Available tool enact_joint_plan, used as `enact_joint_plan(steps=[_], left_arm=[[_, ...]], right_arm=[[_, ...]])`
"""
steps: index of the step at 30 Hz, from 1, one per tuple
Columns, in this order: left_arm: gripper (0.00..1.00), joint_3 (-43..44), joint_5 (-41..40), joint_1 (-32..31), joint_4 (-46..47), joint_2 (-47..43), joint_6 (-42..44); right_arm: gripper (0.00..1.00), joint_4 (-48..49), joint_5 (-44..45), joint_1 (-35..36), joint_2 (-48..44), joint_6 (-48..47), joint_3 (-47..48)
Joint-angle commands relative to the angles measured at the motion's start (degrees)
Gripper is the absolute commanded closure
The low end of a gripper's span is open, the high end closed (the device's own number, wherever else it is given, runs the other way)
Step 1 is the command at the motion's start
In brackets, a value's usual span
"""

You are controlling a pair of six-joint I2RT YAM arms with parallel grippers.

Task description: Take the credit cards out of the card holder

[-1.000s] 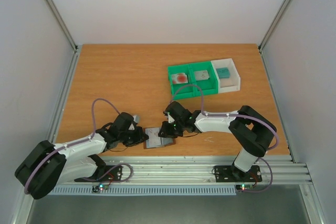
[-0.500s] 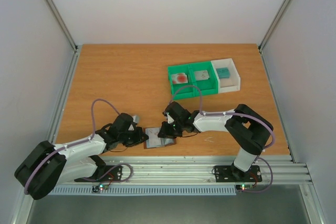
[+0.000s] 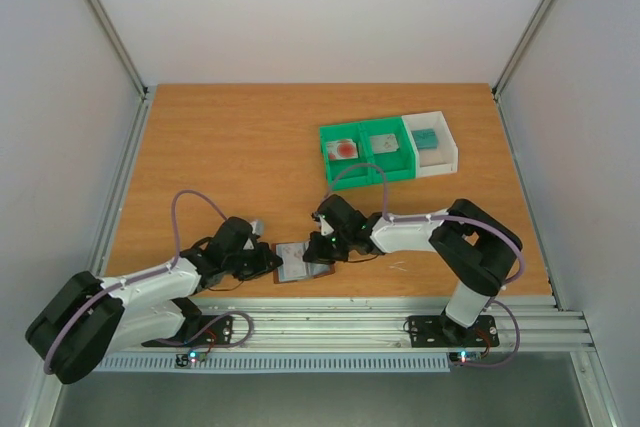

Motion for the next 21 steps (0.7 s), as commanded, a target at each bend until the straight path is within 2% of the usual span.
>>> enact_joint_plan(steps=[1, 10, 14, 21], left_arm=[[0.91, -1.87, -3.01, -0.23, -2.28, -0.44, -0.15], [0.91, -2.62, -2.93, -0.23, -1.91, -2.31, -0.53], [0.91, -2.87, -2.89, -0.23, -1.89, -3.08, -0.68], [0.91, -3.11, -2.44, -0.18, -0.80, -2.41, -1.18]], right_arm=[[0.99, 1.60, -0.16, -1.20, -1.70, -0.19, -2.15], [0.99, 4.68, -1.61, -2.49, -2.59, 0.71, -4.00], [0.84, 4.92, -1.96, -2.47, -1.30, 1.27, -3.68], [0.84, 5.83, -2.52, -2.49, 0.60, 1.53, -3.14]])
